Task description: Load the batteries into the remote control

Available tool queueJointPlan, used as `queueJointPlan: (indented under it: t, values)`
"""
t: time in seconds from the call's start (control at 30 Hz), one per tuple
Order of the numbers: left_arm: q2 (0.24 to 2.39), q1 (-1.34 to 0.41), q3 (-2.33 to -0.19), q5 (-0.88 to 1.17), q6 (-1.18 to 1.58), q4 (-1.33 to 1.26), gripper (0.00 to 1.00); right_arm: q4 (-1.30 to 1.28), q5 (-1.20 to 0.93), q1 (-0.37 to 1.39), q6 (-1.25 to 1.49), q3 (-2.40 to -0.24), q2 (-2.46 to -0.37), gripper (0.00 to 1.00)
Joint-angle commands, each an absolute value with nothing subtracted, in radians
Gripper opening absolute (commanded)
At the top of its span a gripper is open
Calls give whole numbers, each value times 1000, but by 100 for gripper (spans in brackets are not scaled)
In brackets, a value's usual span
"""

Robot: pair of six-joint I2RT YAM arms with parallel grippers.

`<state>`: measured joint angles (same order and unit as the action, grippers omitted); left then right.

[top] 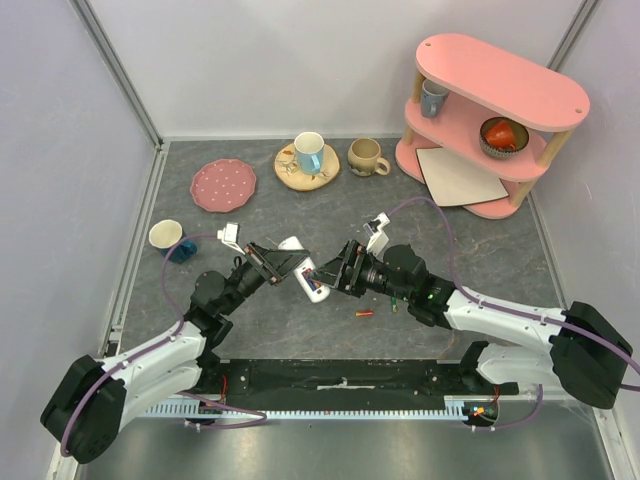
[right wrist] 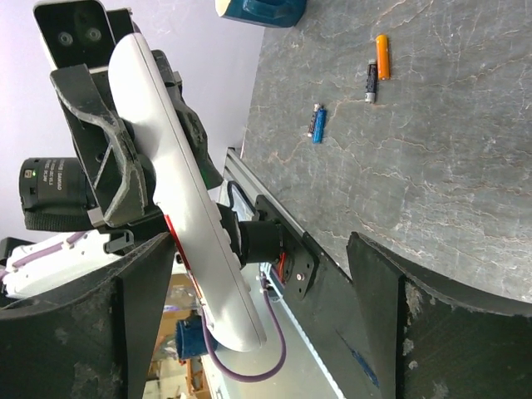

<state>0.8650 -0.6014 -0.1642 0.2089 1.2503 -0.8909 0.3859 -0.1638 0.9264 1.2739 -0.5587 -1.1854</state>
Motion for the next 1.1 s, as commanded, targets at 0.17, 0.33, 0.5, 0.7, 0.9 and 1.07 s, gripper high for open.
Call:
queueJointPlan:
  t: [0.17,0.33,0.5,0.7,0.9,1.07]
  values:
    - [874,-595,-183,195,1310,-1002,2,377,-293,928,1135,-604,-1173,84]
    - [876,-595,-184,215,1331,-1023,2,402,-302,923,1141,-566,-1170,77]
    - [873,-595,-184,225,1347,-1040,2,414,-302,913,1146,-540,-1180,76]
    - [850,-595,-183,225,1347,-1031,2,428,-308,894,1152,-520,-1175,76]
    - [833,-595,-179,207,1292,-947,2,344,-330,891,1080,-613,-1155,90]
    - [845,-595,-160,169,1259,-911,2,79,-262,891,947,-774,-1072,96]
